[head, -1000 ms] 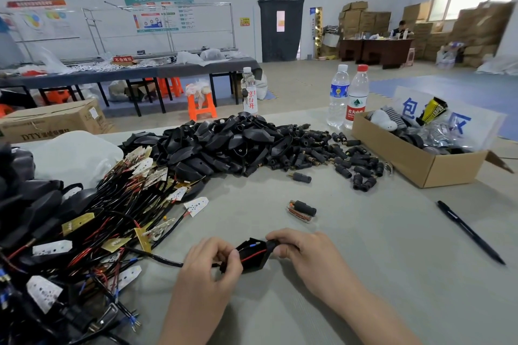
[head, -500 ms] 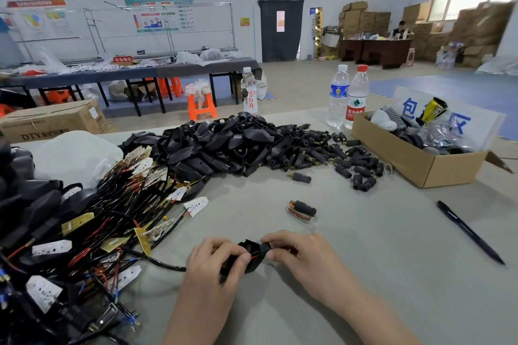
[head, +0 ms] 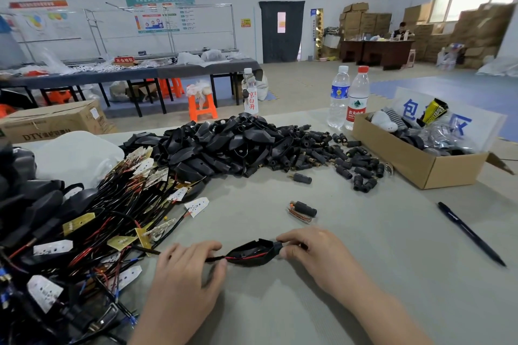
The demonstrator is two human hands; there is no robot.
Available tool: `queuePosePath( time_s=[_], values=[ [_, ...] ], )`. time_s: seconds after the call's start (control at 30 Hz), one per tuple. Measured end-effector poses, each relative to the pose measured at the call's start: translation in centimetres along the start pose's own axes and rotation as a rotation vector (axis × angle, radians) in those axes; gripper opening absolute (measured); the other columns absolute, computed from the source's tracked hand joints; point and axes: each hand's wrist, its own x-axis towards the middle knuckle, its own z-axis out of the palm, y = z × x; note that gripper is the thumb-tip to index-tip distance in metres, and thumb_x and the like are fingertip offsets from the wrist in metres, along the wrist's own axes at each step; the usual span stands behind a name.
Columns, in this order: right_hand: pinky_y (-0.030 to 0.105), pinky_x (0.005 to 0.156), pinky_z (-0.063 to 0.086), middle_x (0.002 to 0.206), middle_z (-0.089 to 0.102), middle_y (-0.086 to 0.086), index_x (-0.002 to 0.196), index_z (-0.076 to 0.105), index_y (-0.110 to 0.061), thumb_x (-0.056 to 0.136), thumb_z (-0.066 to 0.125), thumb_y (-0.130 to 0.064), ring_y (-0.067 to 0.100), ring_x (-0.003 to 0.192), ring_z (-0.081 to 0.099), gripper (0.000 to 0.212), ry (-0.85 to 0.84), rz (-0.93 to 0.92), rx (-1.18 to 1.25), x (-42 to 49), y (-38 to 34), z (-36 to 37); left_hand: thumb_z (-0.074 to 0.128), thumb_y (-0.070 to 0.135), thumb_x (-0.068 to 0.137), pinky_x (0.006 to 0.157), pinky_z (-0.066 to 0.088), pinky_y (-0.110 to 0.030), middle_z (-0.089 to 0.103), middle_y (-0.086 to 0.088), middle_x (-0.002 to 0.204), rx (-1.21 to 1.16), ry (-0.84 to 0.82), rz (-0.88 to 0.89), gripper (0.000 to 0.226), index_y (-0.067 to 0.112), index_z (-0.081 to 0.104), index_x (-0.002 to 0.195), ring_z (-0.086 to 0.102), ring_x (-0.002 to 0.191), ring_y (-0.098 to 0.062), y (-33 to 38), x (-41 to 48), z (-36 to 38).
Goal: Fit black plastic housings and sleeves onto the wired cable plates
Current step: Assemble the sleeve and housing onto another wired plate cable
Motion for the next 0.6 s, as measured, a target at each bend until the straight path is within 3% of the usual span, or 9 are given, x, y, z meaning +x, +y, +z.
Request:
queuePosePath(
  time_s=[0.13,0.2,0.3,0.43,0.6],
  values=[
    [0.016,0.077,0.04,0.086,0.064,-0.024,0.092,0.067,-0.053,0.083,0.07,-0.045,-0.005,0.095,0.049,0.013,0.027,0.033,-0.006,0.0,0.4,-0.6,0.045,0.047,0.087,0.1,0.033,-0.037,0.066,0.021,0.081,0.034,0.061,0.038,0.033,0.025,0.07,0.085,0.066,0.077,-0.009,-1.7,0.1,-0.3],
    [0.015,0.074,0.038,0.092,0.061,-0.031,0.084,0.063,-0.061,0.075,0.071,-0.052,-0.008,0.095,0.048,0.015,0.016,0.015,0.029,-0.1,0.0,-0.6,0.036,0.056,0.097,0.099,0.034,-0.037,0.064,0.022,0.082,0.017,0.112,0.069,0.045,0.027,0.069,0.085,0.059,0.081,-0.003,-1.9,0.2,-0.2],
    [0.016,0.082,0.041,0.097,0.061,-0.028,0.084,0.066,-0.05,0.064,0.065,-0.062,-0.005,0.098,0.051,0.023,0.015,-0.042,0.086,-0.3,-0.2,0.0,0.028,0.054,0.102,0.096,0.036,-0.035,0.064,0.022,0.082,-0.011,0.166,0.149,0.053,0.026,0.07,0.086,0.052,0.08,0.001,-1.3,0.4,0.3],
    [0.019,0.088,0.04,0.093,0.059,-0.024,0.097,0.069,-0.038,0.076,0.073,-0.05,-0.003,0.1,0.049,0.025,-0.034,-0.113,0.003,-0.2,-0.3,0.5,0.031,0.051,0.102,0.09,0.037,-0.032,0.065,0.018,0.082,-0.014,0.174,0.211,0.051,0.027,0.072,0.085,0.052,0.08,-0.002,-0.3,0.5,1.3],
    [0.019,0.092,0.034,0.103,0.065,-0.016,0.107,0.067,-0.033,0.083,0.068,-0.047,0.001,0.098,0.047,0.027,-0.029,-0.218,-0.08,-0.4,-1.0,1.2,0.032,0.056,0.1,0.081,0.037,-0.031,0.059,0.01,0.081,-0.021,0.172,0.192,0.054,0.03,0.076,0.083,0.059,0.068,-0.011,0.4,0.5,1.6]
  ],
)
